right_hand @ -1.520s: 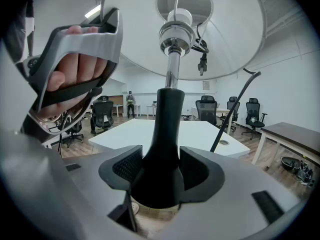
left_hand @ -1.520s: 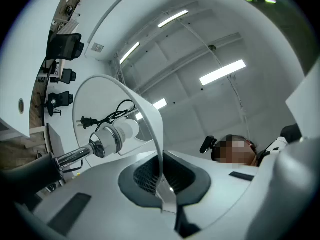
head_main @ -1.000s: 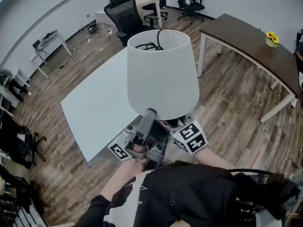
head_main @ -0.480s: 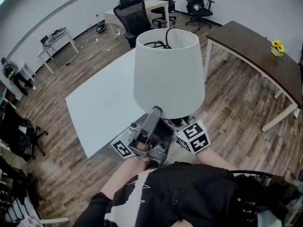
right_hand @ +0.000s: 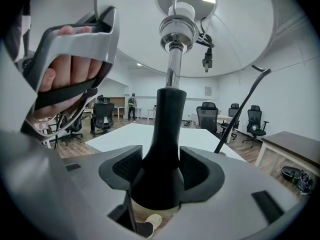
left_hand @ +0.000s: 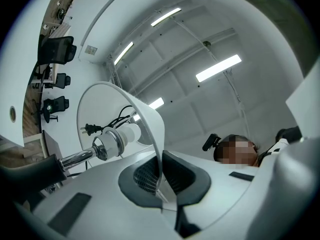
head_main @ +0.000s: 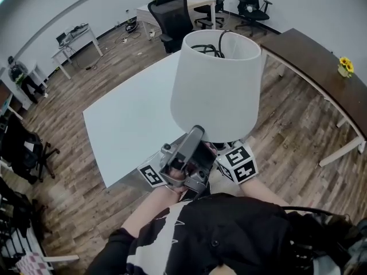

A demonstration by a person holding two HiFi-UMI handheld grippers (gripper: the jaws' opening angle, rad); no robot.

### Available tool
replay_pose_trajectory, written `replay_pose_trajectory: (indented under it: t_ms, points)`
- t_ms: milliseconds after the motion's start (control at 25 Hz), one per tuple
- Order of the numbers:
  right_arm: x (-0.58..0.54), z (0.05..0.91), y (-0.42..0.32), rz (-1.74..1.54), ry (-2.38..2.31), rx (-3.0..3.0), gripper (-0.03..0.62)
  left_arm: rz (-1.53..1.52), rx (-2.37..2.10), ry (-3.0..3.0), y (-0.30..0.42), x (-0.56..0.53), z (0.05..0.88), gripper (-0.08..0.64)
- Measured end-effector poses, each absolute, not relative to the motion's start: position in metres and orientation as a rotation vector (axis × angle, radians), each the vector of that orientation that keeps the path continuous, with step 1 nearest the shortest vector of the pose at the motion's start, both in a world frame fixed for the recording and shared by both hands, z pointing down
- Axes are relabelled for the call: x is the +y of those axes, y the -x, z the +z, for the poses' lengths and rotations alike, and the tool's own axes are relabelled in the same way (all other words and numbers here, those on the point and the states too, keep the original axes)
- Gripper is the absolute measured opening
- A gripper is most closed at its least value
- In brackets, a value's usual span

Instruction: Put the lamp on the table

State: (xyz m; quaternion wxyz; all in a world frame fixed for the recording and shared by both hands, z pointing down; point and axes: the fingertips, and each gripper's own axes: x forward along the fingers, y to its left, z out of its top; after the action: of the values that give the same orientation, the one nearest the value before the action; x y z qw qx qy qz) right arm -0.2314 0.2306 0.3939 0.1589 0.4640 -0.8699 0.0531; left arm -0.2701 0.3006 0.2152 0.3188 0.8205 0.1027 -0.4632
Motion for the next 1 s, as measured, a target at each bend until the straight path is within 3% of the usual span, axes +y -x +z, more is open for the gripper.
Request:
replay_pose_trajectory:
  t_ms: [1000]
  points:
    - [-0.007,0.384,0.172,0.134,-1.388,-2.434,0.240,-1.260,0.380,-2.109,0.223,0.062,0.195,0.012]
